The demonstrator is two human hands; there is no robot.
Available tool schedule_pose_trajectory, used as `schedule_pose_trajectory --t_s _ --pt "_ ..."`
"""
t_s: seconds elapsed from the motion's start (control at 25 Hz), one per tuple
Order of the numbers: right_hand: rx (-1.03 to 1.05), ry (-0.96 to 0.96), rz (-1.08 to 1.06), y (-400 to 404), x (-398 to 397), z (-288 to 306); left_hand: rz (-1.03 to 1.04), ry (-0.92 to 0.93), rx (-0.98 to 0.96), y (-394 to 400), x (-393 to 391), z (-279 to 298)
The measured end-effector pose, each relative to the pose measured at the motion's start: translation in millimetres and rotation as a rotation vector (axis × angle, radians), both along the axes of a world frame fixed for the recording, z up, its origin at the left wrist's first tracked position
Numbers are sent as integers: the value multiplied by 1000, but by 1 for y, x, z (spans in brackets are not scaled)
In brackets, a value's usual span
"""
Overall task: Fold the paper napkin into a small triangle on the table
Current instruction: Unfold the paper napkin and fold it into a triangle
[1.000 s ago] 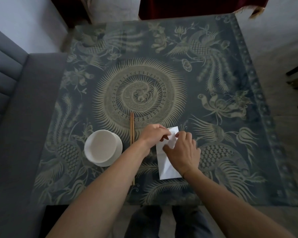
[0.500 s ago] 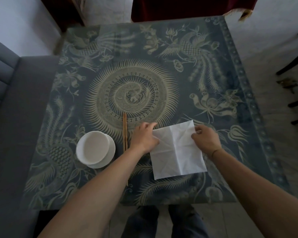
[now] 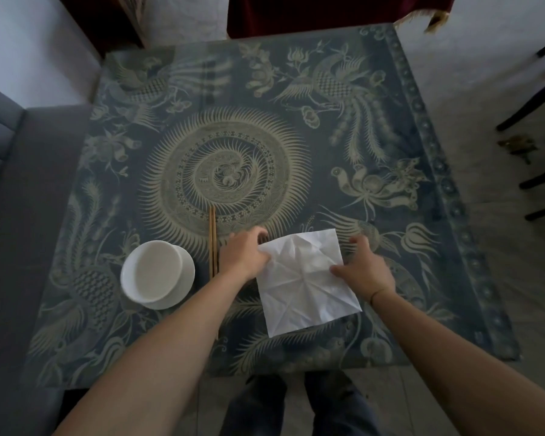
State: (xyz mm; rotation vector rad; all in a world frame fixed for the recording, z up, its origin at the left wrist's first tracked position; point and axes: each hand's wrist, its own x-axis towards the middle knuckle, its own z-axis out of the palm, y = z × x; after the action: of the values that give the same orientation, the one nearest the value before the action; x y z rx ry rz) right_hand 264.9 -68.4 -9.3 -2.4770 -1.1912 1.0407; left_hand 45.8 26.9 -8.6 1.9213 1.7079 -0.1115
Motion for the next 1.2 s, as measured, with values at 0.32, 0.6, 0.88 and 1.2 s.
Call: schedule_pose_trajectory --t_s 0.32,0.6,0.88,1.2 --pt "152 -295 284 -13 -23 -1 147 -265 -211 5 -21 7" --pt "245 -468 593 -23 -43 1 165 -193 122 -3 -27 6" --pt "62 -414 835 -44 -40 -16 -540 39 222 -59 -8 -17" --pt "131 -365 390 -37 -25 -6 -478 34 290 -36 -29 -18"
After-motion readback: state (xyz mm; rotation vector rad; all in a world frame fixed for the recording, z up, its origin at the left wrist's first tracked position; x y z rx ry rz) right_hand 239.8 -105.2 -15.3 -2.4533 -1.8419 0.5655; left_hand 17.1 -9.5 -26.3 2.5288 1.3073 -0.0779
